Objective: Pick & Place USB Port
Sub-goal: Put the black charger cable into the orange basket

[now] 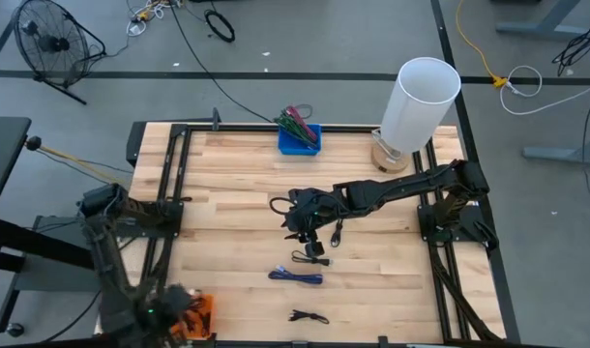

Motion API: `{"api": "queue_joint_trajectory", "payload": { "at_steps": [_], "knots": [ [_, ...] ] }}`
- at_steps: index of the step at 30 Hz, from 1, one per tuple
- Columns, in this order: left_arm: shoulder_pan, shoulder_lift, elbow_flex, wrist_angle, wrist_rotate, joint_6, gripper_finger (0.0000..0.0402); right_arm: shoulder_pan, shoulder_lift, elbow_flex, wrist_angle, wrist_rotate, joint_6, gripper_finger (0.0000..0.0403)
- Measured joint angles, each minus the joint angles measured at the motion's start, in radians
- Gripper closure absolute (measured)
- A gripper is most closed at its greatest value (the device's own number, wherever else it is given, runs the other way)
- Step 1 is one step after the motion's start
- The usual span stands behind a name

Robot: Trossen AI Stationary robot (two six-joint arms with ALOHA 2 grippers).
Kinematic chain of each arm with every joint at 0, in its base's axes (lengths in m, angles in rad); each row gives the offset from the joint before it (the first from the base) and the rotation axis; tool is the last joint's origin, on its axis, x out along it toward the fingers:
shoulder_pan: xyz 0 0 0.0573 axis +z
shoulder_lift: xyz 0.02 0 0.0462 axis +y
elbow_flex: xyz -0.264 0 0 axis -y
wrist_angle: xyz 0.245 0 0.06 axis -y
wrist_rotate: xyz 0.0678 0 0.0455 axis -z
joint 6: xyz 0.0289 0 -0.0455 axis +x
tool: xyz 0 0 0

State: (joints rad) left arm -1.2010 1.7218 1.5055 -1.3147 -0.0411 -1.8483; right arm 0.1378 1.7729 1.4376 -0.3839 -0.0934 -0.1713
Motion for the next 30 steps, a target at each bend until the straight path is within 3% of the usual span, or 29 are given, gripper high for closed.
{"api": "queue_joint_trajectory", "payload": {
  "at_steps": [5,8,19,26,30],
  "knots": [
    [-0.066,0.000,-0.009,0.013,-0.076,-0.136,0.0364,-0.001,0.000,0.000,0.001,0.000,-0.028,0.0249],
    [-0.071,0.000,-0.009,0.028,-0.062,-0.181,0.0364,-0.003,0.000,0.000,0.003,0.000,-0.029,0.0249],
    [-0.067,0.000,-0.009,0.097,-0.041,-0.135,0.0359,-0.004,0.000,0.000,0.001,0.000,-0.022,0.0249],
    [-0.062,0.000,-0.009,0.087,-0.044,-0.135,0.0265,-0.004,0.000,0.000,0.001,0.000,-0.021,0.0249],
    [-0.059,0.000,-0.009,0.087,-0.045,-0.133,0.0238,-0.004,0.000,0.000,0.001,0.000,-0.022,0.0249]
  ]
}}
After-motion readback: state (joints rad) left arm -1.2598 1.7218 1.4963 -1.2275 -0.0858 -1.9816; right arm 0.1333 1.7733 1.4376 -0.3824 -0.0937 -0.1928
